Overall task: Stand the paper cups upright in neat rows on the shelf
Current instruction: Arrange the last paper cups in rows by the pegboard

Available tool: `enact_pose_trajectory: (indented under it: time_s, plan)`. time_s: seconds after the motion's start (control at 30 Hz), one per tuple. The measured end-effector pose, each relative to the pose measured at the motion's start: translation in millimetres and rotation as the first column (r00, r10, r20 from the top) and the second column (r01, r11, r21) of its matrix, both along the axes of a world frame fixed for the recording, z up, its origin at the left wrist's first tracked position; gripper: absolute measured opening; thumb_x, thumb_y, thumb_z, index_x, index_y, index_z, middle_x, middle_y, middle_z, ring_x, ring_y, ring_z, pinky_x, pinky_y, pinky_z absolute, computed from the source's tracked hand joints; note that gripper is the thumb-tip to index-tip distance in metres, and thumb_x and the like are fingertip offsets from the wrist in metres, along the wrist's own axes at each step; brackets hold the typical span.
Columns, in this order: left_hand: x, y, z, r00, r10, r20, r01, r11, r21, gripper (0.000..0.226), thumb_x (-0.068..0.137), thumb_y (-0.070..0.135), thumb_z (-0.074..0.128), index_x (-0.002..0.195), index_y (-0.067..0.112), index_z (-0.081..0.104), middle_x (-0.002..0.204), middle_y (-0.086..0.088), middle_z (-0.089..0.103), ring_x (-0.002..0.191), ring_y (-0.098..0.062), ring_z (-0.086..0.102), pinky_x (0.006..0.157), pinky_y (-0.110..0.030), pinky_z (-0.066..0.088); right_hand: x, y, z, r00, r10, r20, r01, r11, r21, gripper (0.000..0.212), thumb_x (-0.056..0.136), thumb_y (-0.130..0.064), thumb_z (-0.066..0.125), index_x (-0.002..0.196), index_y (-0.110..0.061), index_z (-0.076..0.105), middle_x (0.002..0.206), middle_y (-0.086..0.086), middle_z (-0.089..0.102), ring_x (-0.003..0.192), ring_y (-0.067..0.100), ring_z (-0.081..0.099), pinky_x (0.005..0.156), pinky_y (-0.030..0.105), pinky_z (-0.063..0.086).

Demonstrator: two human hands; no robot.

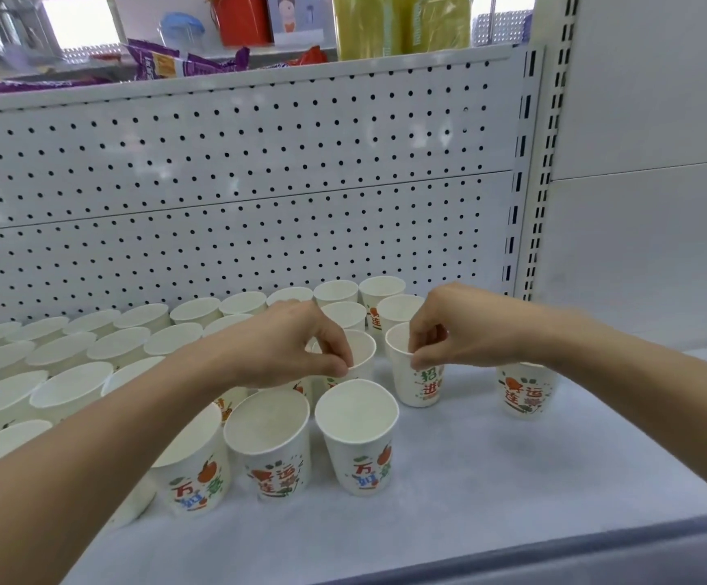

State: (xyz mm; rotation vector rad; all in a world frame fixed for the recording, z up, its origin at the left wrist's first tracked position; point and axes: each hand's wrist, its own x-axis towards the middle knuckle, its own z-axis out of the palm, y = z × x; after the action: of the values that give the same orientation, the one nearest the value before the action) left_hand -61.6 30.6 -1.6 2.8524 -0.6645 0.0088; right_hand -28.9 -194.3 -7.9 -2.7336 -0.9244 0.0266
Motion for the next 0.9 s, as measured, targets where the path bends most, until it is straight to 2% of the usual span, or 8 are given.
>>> enact_pose_trajectory:
  time_s: [0.1,0.2,0.3,0.47,0.53,0.63,0.83,0.9]
  plan:
    - [-1.0,2.2,-0.7,1.0,-0.01,-0.001,0.01,1.0,0.001,0.009,0.087,0.032,0.068,0.093,0.03,0.074,0.091,0.018,0.069,0.088,0.007,0.057,0.069,-0.004,0.04,-4.7,0.2,-1.2,1.0,0.01,0.007,-0.011,0.998,0.054,0.011,0.085,-0.031,0.07,0.089,-0.022,0.075,0.085,-0.013,0.07,0.079,0.002,0.064,0.071,0.023,0.055]
    - [-4.5,4.1,-0.7,1.0,0.005,0.027,-0.004,0.999,-0.043,0.014,0.089,0.034,0.064,0.101,0.033,0.071,0.102,0.019,0.067,0.094,0.008,0.056,0.074,-0.006,0.04,-7.2,-18.7,5.1,0.997,-0.057,0.051,0.042,0.966,0.254,0.024,0.081,-0.046,0.068,0.103,-0.037,0.067,0.097,-0.023,0.063,0.092,-0.005,0.058,0.073,0.014,0.044]
    - [-14.8,5.4,-1.0,0.995,0.024,0.096,-0.004,0.978,-0.207,0.023,0.093,0.04,0.055,0.111,0.034,0.066,0.113,0.02,0.064,0.103,0.008,0.054,0.085,-0.009,0.038,-7.9,-55.0,7.8,0.981,-0.178,0.082,0.133,0.912,0.388,0.052,0.066,-0.069,0.06,0.112,-0.046,0.06,0.114,-0.029,0.055,0.107,-0.005,0.051,0.09,0.026,0.042]
    - [-40.9,2.2,-13.1,0.989,-0.045,0.138,0.092,0.928,-0.36,0.049,0.081,0.074,0.044,0.119,0.046,0.057,0.121,0.032,0.054,0.114,0.013,0.046,0.092,-0.016,0.038,-21.8,-102.6,-18.5,0.934,-0.198,-0.299,0.303,0.881,0.363,0.1,0.048,-0.071,0.074,0.139,-0.044,0.04,0.138,-0.02,0.044,0.127,0.003,0.042,0.108,0.036,0.036]
    - [-46.2,-0.6,-18.8,0.989,-0.071,0.129,0.106,0.951,-0.29,0.063,0.069,0.081,0.049,0.123,0.049,0.052,0.126,0.035,0.049,0.119,0.012,0.042,0.096,-0.02,0.036,-26.8,-103.7,-33.2,0.926,-0.187,-0.328,0.313,0.865,0.391,0.098,0.047,-0.063,0.079,0.136,-0.046,0.041,0.134,-0.021,0.048,0.123,0.002,0.047,0.105,0.032,0.039]
    - [-49.3,-4.9,-21.2,0.982,-0.085,0.17,0.116,0.977,-0.182,0.071,0.061,0.083,0.054,0.123,0.048,0.052,0.124,0.034,0.051,0.119,0.009,0.041,0.104,-0.03,0.036,-33.0,-96.5,-46.7,0.944,-0.203,-0.258,0.307,0.827,0.47,0.073,0.062,-0.043,0.085,0.125,-0.047,0.048,0.121,-0.019,0.057,0.111,0.006,0.058,0.098,0.032,0.047]
    - [-52.1,-3.9,-17.3,0.986,-0.086,0.145,0.119,0.964,-0.238,0.048,0.071,0.054,0.074,0.116,0.046,0.058,0.103,0.032,0.061,0.109,0.007,0.047,0.094,-0.028,0.044,-63.9,-57.6,-53.3,0.975,-0.104,-0.197,0.186,0.867,0.463,0.068,0.069,-0.03,0.079,0.125,-0.045,0.043,0.117,-0.024,0.053,0.109,-0.007,0.053,0.09,0.018,0.045]
    - [-53.5,-1.9,-17.0,0.986,-0.092,0.14,0.124,0.963,-0.239,0.046,0.071,0.052,0.076,0.113,0.046,0.06,0.103,0.031,0.062,0.108,0.009,0.048,0.095,-0.025,0.042,-69.5,-42.2,-56.0,0.983,-0.085,-0.164,0.153,0.873,0.462,0.066,0.064,-0.038,0.076,0.122,-0.041,0.045,0.117,-0.026,0.052,0.11,-0.008,0.051,0.093,0.019,0.044]
